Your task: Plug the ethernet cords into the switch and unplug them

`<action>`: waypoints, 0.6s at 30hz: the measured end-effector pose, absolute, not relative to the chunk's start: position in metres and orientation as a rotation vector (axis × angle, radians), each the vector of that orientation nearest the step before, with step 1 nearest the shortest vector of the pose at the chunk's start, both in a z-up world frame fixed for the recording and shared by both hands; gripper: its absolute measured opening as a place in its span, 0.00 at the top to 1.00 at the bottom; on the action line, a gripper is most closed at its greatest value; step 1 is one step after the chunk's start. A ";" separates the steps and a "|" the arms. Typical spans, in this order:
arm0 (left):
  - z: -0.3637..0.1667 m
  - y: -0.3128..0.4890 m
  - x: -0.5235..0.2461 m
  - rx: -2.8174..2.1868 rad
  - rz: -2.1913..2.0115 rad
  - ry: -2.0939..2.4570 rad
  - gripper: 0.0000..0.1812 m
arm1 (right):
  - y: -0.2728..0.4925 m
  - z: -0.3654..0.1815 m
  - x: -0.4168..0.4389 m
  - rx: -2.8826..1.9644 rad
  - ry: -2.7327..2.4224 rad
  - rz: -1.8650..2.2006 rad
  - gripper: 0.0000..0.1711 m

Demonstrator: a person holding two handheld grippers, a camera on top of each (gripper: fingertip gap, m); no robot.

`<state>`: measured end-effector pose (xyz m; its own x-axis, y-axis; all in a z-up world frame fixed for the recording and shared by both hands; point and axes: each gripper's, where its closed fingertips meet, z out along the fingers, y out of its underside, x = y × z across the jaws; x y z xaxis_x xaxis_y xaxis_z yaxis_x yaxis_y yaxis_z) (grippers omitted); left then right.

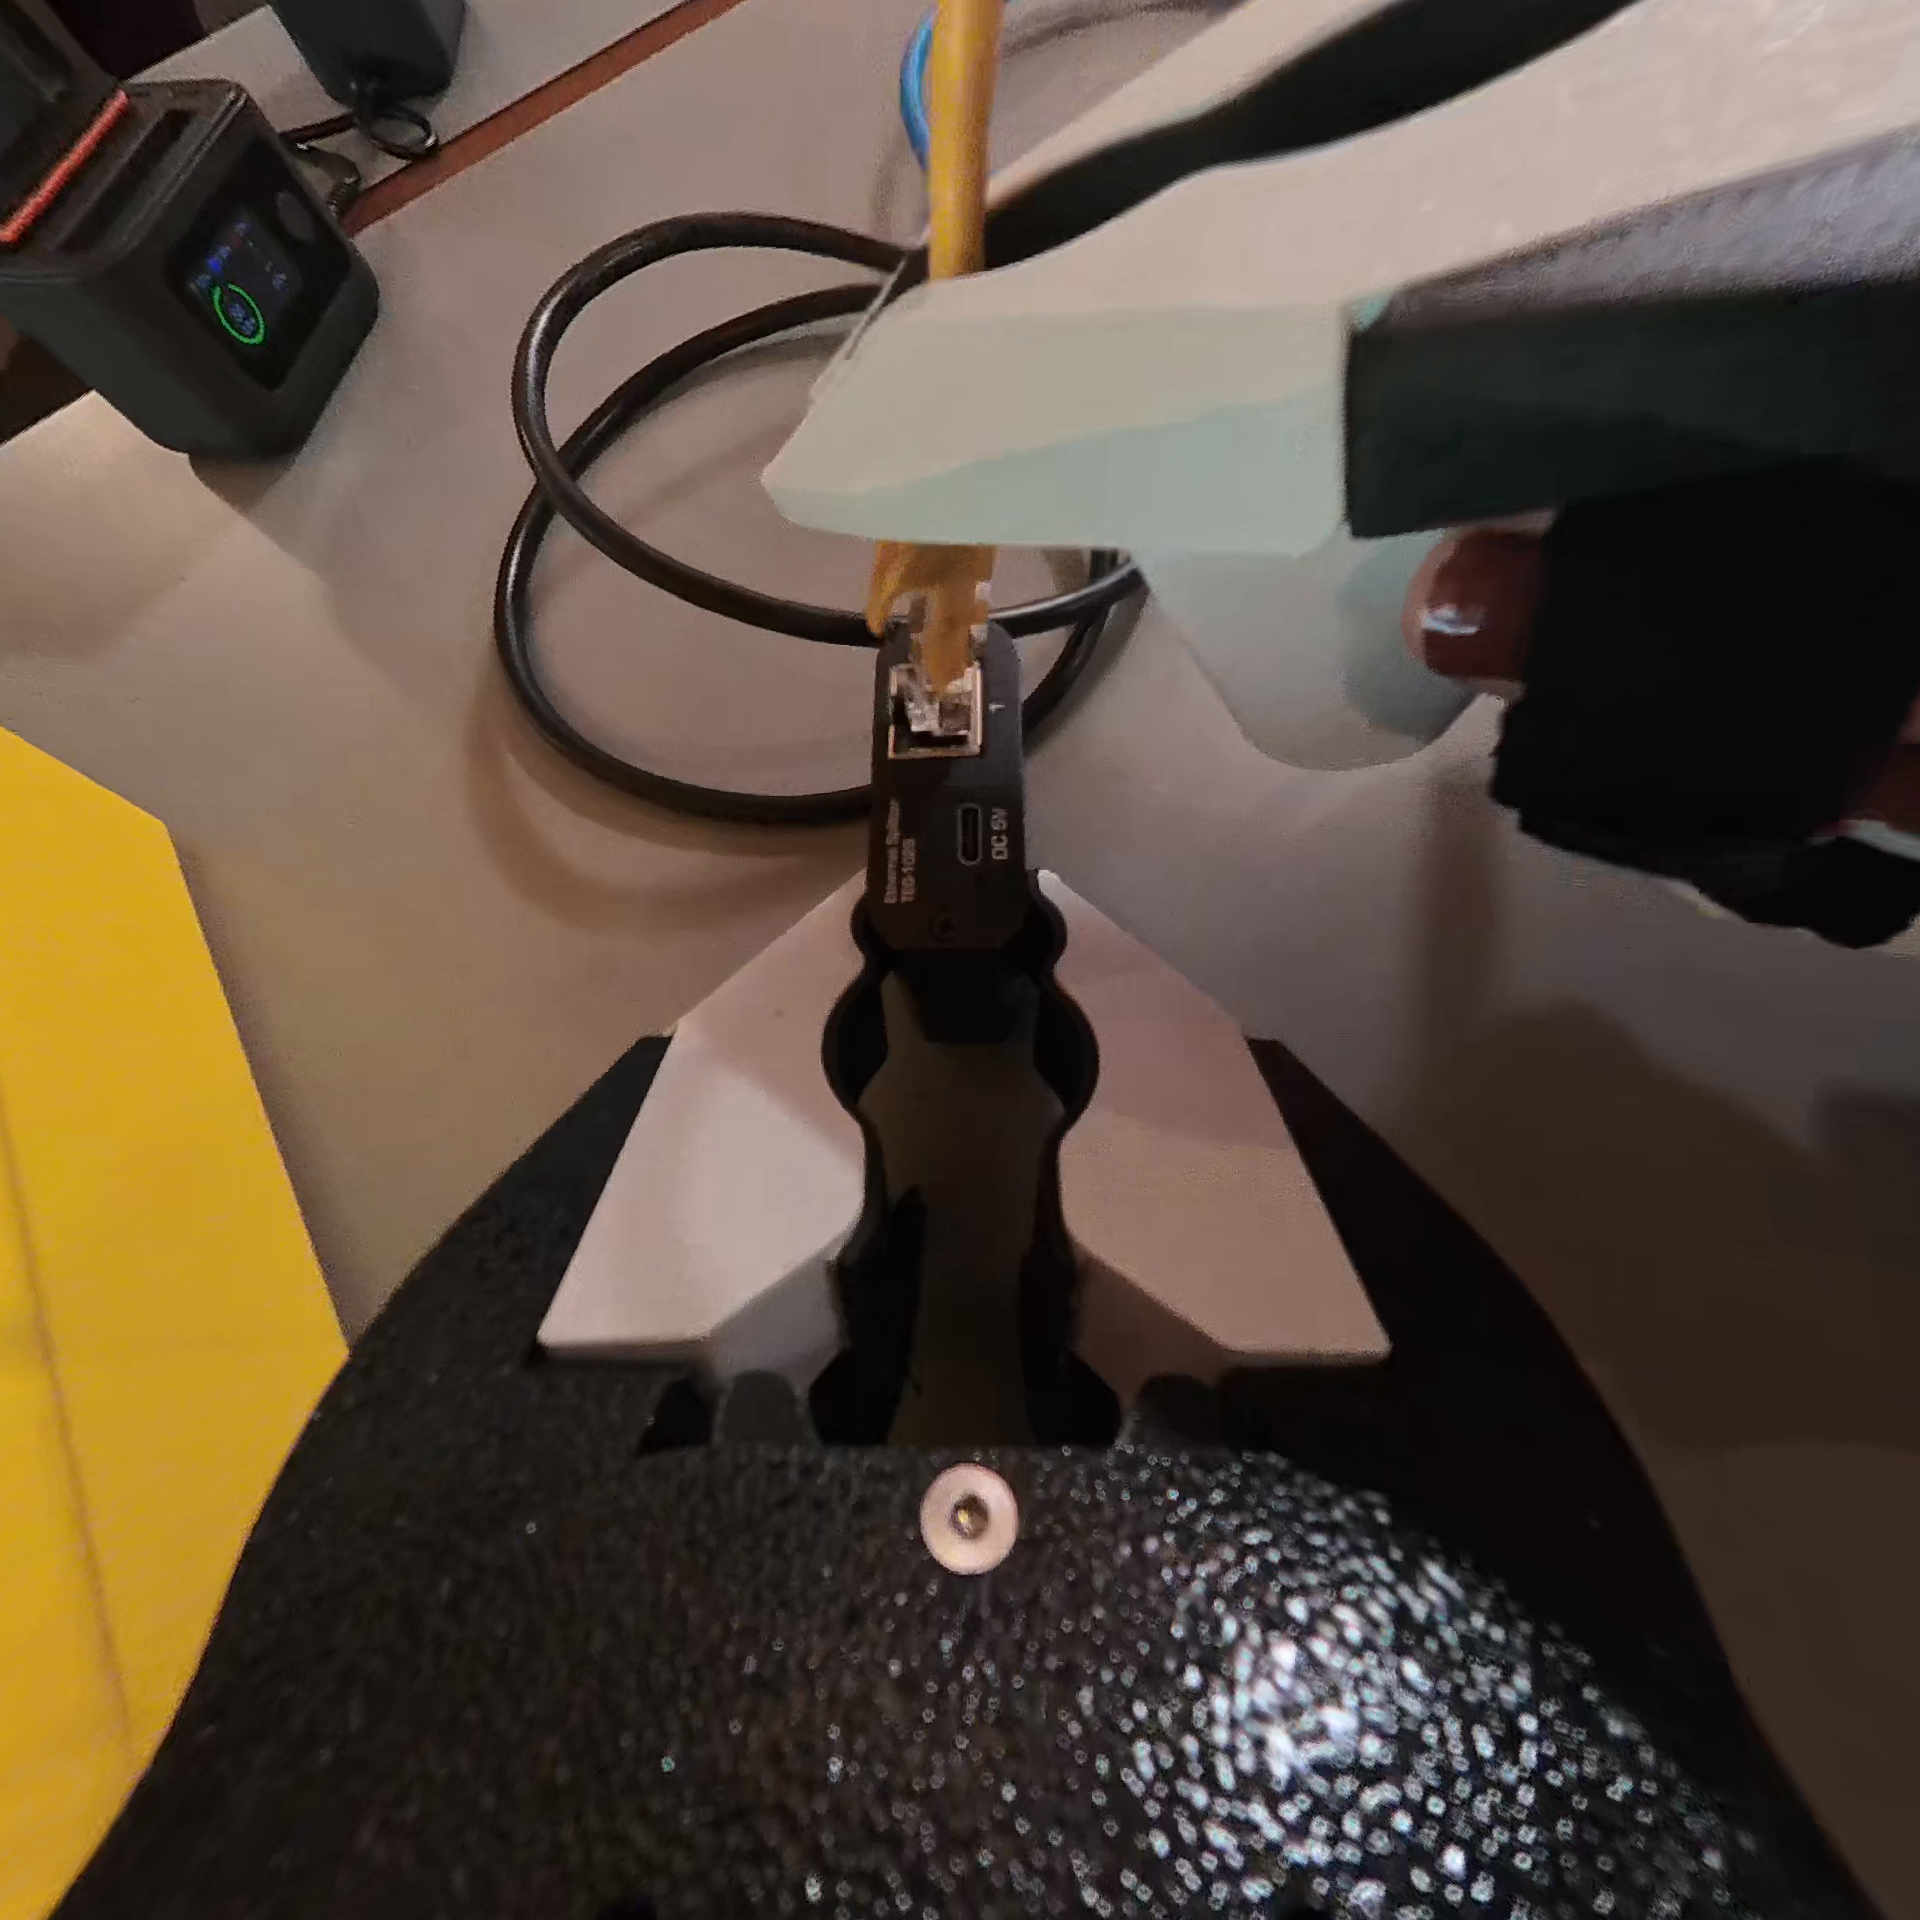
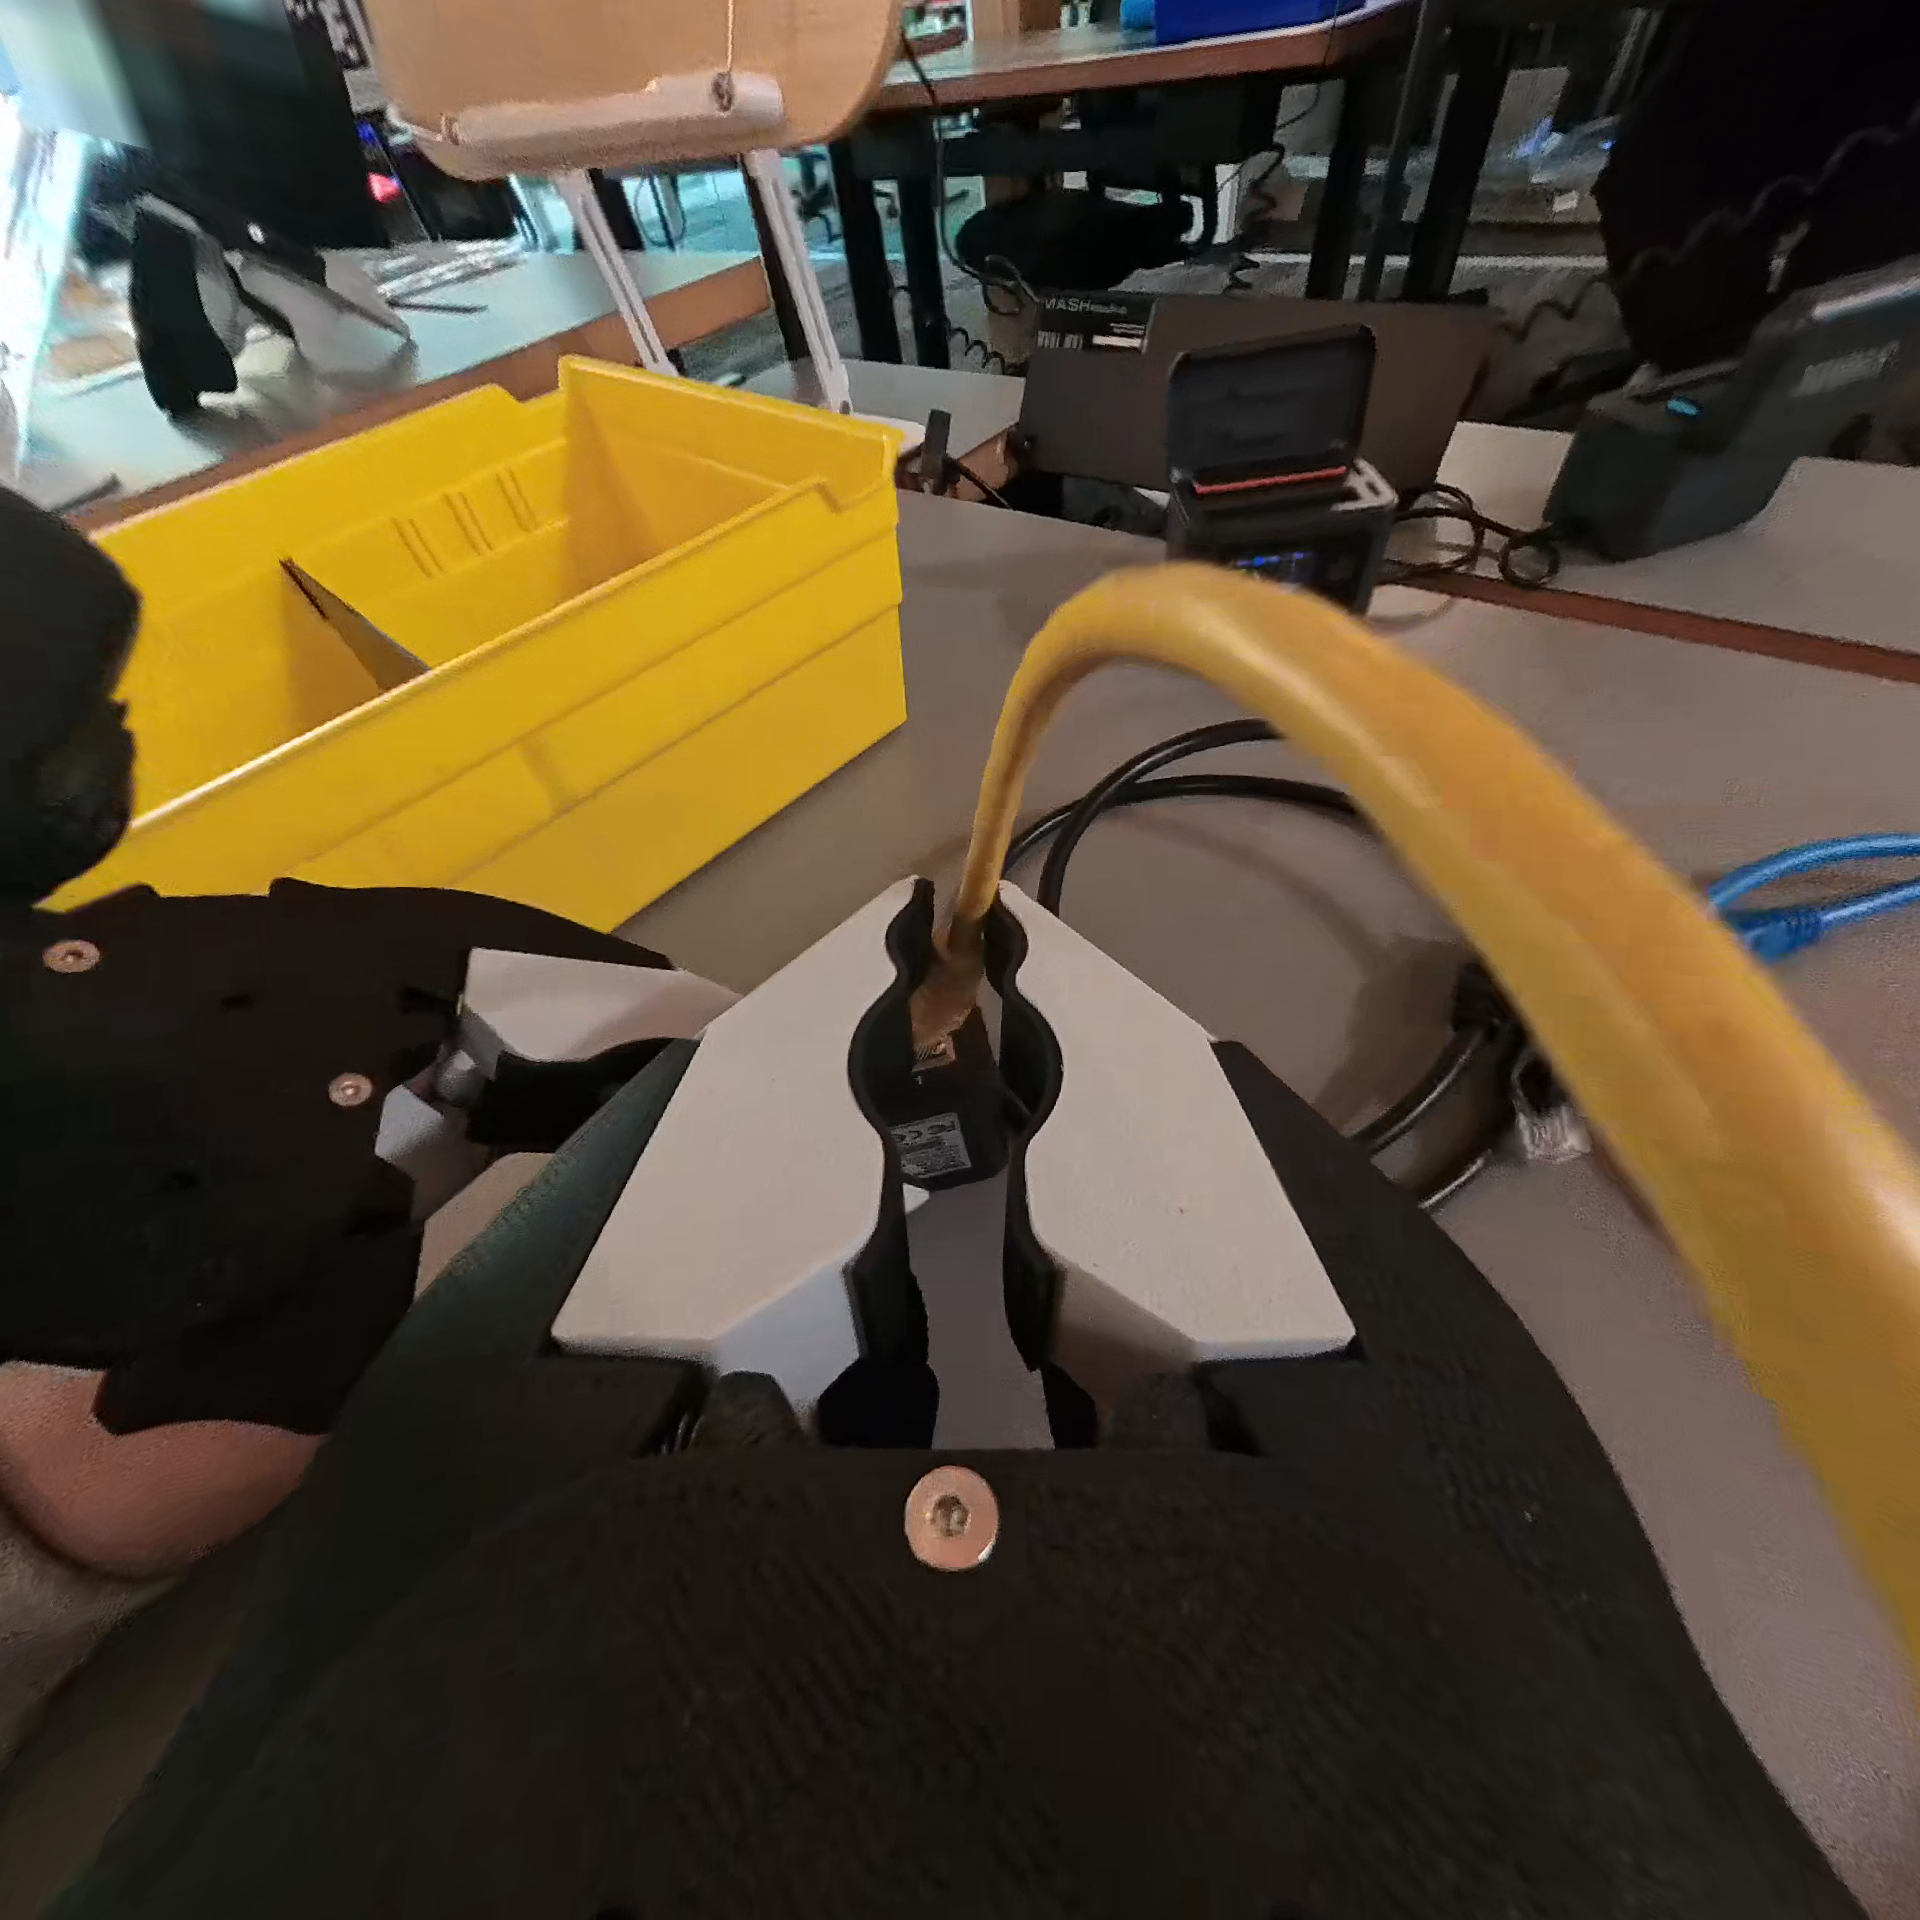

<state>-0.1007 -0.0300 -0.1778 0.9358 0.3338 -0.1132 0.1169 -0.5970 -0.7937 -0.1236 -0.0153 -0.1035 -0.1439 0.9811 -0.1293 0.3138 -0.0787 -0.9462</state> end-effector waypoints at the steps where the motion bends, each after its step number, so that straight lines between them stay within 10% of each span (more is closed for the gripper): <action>1: -0.178 -0.030 -0.101 -2.208 0.315 -0.321 0.88 | -0.015 -0.104 -0.124 -1.456 -1.500 1.261 0.95; 18: -0.176 -0.031 -0.105 -2.237 0.468 -0.282 0.88 | -0.012 -0.106 -0.114 -1.438 -1.467 1.258 0.95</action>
